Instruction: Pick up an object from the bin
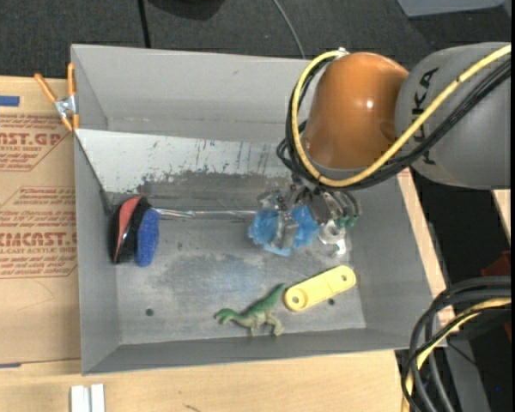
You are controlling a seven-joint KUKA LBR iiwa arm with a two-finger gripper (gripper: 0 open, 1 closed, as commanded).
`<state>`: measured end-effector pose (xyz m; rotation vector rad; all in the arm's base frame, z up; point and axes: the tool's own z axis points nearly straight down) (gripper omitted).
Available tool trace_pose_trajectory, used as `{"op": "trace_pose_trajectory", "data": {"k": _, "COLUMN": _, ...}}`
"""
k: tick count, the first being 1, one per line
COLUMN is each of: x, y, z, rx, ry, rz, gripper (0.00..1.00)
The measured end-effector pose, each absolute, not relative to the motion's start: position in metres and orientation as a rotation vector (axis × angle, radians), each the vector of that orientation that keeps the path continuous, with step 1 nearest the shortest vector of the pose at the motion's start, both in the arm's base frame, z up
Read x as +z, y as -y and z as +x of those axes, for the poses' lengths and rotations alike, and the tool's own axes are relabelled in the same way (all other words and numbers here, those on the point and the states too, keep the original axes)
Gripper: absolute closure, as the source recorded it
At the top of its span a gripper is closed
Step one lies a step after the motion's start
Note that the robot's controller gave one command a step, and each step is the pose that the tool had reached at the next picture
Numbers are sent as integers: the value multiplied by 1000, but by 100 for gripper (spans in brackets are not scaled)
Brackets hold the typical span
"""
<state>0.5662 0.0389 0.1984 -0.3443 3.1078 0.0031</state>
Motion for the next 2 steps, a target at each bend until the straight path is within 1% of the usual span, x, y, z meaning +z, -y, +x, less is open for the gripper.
{"op": "trace_pose_trajectory", "data": {"k": 1, "x": 198, "y": -39, "z": 566, "rx": 3, "ry": -3108, "rz": -344, "gripper": 100}}
{"op": "trace_pose_trajectory", "data": {"k": 2, "x": 235, "y": -40, "z": 563, "rx": 3, "ry": -3116, "rz": -344, "gripper": 100}}
